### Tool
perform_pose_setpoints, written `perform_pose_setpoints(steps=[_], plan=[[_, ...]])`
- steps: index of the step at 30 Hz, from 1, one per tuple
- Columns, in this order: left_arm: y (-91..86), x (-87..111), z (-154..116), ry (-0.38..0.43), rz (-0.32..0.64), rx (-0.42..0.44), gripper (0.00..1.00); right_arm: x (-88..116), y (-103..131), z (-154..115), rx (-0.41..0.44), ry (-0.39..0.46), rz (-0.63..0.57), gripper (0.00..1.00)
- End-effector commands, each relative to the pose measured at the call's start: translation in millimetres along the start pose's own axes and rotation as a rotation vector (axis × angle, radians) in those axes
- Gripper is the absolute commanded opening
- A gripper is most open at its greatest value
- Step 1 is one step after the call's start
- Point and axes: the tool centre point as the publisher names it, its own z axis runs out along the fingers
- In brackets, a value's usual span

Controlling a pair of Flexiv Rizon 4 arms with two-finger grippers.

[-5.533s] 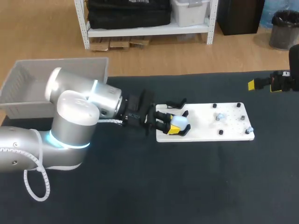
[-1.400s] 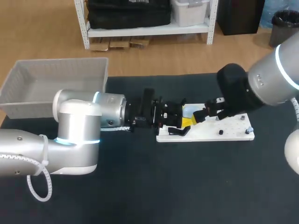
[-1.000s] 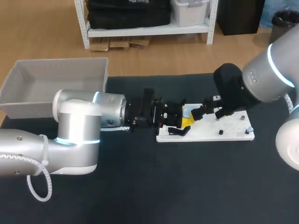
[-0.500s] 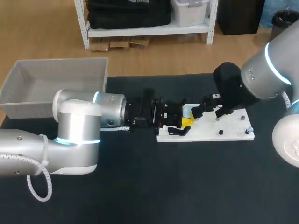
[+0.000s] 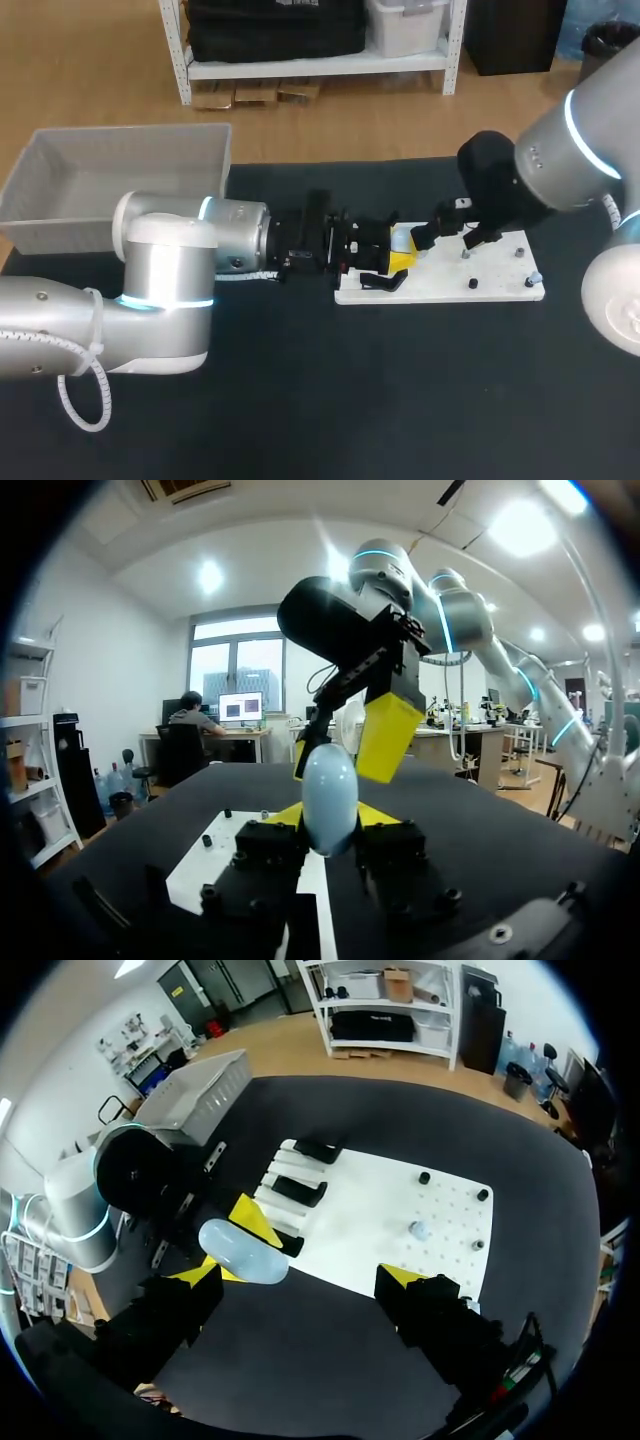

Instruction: Pick up each earbud case from the left stands, insert the matching earbuds, close the lid, and place the case in the box.

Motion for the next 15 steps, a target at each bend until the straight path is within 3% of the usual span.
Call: perform_pose_setpoints(steps=[1, 15], plan=[[-2.4, 0.2, 0.6, -0.001, 0.003, -0.007, 0.0, -1.2, 0.0, 0.3, 0.018, -0.01, 0.005, 1.0], [-2.4, 0.2, 0.6, -0.001, 0.003, -0.007, 0.0, -16.6, -9.8, -33.1, 0.056, -0.081, 0.0, 1.0]])
